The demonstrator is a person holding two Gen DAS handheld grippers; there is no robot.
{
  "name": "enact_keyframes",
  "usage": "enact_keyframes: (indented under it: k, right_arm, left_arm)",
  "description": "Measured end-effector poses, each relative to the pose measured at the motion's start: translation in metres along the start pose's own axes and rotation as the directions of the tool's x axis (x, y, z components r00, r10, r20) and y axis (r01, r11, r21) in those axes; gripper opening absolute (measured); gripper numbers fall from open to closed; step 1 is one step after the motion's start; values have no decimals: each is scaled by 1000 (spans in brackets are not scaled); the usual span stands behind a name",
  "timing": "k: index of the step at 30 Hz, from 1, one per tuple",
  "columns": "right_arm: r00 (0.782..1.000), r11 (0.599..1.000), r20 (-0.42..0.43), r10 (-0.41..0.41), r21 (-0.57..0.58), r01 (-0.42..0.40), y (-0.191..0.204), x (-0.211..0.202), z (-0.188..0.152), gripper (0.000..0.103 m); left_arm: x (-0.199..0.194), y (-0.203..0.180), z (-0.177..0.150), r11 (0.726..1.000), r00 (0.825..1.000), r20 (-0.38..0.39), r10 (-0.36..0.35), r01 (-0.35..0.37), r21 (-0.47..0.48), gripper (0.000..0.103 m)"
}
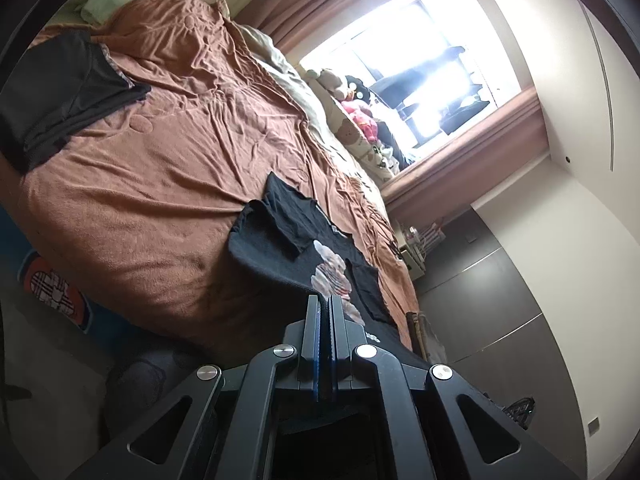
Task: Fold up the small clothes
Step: 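Lift the held hem with both grippers and fold it toward the collar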
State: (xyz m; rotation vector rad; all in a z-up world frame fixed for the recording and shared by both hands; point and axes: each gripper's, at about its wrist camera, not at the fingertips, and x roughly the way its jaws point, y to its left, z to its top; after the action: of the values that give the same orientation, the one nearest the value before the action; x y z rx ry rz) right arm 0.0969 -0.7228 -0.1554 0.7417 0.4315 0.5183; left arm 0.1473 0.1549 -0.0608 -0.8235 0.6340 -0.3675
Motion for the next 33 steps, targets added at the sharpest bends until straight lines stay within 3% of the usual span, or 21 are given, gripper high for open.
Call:
enact_keyframes:
  k: [33]
  right_arm:
    - [985,990,-106,-136,29,140,-2,149,105,0]
  left_arm:
    - [178,3,119,992,989,-81,126,-126,4,3]
